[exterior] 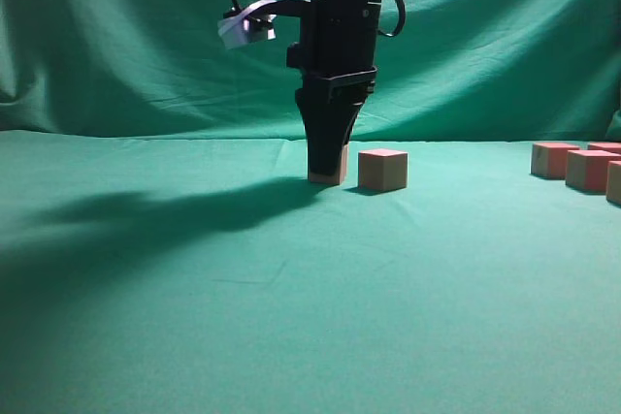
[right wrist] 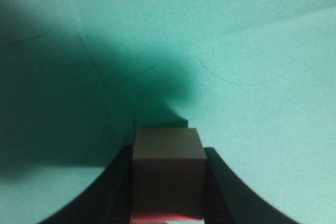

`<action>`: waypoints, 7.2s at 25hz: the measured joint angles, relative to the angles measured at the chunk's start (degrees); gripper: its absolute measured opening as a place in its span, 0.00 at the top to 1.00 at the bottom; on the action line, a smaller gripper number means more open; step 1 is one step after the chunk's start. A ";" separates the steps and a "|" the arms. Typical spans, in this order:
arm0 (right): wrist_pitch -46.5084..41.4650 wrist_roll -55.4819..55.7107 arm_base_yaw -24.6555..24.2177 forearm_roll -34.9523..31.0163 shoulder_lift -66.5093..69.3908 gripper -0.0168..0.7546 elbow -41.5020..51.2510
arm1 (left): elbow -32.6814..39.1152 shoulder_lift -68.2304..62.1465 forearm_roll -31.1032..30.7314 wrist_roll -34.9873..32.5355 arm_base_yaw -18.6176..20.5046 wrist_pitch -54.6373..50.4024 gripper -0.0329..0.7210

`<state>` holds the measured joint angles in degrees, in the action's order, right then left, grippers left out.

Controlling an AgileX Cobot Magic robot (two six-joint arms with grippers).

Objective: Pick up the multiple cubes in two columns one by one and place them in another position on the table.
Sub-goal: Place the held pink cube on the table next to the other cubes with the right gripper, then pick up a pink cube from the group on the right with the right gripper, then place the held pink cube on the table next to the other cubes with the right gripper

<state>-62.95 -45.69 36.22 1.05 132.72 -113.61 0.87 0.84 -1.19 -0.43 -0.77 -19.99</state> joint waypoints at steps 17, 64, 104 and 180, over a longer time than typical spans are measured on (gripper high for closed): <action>0.90 6.51 -0.02 -0.52 0.48 0.17 -1.29 | 0.00 0.00 0.00 0.00 0.00 0.00 0.96; -0.44 70.83 -0.02 16.21 -61.28 0.28 60.16 | 0.00 0.00 0.00 0.00 0.00 0.00 0.96; 26.66 55.38 -21.09 1.95 -36.35 0.52 65.31 | 0.00 0.00 0.00 0.00 0.00 0.00 0.96; -2.94 65.18 7.16 6.41 6.70 0.62 -12.03 | 0.00 0.00 0.00 0.00 0.00 0.00 0.96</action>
<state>-65.89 19.49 43.38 7.47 139.42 -125.64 0.87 0.84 -1.19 -0.43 -0.77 -19.99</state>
